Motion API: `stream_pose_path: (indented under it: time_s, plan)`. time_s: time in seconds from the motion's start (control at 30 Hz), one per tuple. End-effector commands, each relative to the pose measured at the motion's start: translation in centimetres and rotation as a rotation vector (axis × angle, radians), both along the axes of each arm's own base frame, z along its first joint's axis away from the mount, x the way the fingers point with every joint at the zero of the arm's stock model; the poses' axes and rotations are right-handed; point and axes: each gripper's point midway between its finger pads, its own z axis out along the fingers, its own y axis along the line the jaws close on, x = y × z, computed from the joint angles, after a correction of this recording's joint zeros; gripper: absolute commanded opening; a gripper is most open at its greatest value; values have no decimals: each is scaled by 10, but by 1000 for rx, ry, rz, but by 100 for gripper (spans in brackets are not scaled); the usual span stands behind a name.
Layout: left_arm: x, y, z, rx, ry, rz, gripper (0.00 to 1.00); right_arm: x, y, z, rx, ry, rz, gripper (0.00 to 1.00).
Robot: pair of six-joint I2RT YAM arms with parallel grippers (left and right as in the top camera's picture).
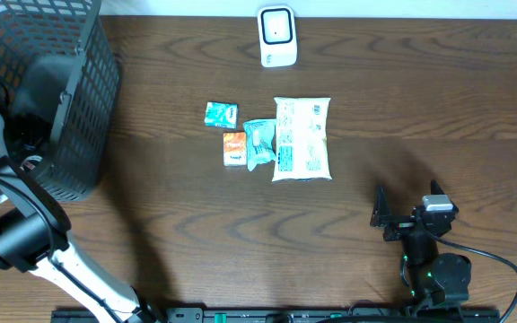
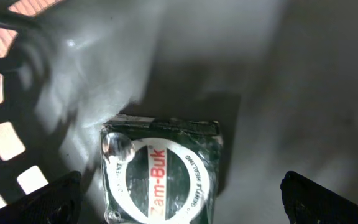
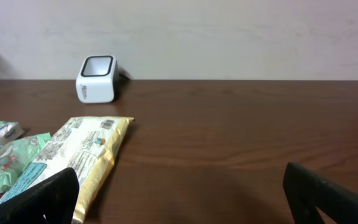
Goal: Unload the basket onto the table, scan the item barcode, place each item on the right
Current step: 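Grasp the dark green Zam-Buk tin with the left gripper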
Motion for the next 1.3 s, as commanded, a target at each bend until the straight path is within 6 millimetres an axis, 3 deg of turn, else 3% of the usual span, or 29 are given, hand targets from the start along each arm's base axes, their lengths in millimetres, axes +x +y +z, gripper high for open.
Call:
stream_pose_path:
  time_s: [0.0, 0.27, 0.67, 0.8, 0.9, 1.07, 1.2, 1.27]
  plan:
    - [-11, 3, -14, -33, 30, 9, 99, 0, -1, -1, 10, 0, -6, 99]
    - [3, -8, -27, -133, -38, -81, 99, 0, -1, 0, 10, 0, -6, 99]
    - [-1, -9, -47, -156, 0, -78, 100, 0, -1, -1, 10, 0, -6, 99]
    - [-1, -8, -49, -151, 4, -78, 90, 0, -1, -1, 10, 0, -6, 99]
    - [-1, -8, -49, -152, 5, -78, 74, 0, -1, 0, 10, 0, -6, 99]
    - [-2, -9, -48, -155, 8, -77, 60, 0, -1, 0, 10, 0, -6, 99]
    - [-2, -9, -43, -151, 3, -77, 59, 0, -1, 0, 10, 0, -6, 99]
    - [0, -8, -37, -143, -10, -77, 49, 0, -1, 0, 10, 0, -6, 99]
